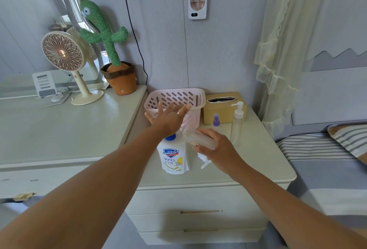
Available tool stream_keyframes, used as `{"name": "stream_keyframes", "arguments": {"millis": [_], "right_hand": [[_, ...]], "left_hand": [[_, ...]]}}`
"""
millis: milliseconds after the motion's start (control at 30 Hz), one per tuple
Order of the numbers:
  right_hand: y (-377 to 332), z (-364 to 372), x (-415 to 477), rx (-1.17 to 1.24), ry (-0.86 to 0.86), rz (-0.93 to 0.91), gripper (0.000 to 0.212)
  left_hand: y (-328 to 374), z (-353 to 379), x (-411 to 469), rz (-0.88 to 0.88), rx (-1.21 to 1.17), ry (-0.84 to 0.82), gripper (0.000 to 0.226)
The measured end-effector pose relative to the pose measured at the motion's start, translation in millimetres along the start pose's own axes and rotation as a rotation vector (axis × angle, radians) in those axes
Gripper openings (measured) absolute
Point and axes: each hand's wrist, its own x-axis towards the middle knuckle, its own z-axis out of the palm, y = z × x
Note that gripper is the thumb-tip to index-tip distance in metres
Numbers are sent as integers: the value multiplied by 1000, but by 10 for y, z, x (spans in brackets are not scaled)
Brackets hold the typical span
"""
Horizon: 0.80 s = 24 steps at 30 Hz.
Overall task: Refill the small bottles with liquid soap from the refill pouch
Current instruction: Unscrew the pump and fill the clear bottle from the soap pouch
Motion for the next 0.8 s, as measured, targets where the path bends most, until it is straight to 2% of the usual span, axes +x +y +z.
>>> {"name": "stream_keyframes", "arguments": {"millis": [67, 200, 400, 800], "right_hand": [[-36, -28, 11, -2, -4, -2, 45], [-82, -45, 22, -2, -4, -14, 46], [-24, 4, 8, -7, -13, -12, 42], [-46, 1, 38, 22, -14, -27, 45]], "left_hand": [[-5, -41, 23, 25, 23, 4, 69], [21, -117, 13, 31, 139, 42, 57], [10, -19, -72, -18, 65, 15, 59], [22, -111, -13, -16, 104, 32, 61]]}}
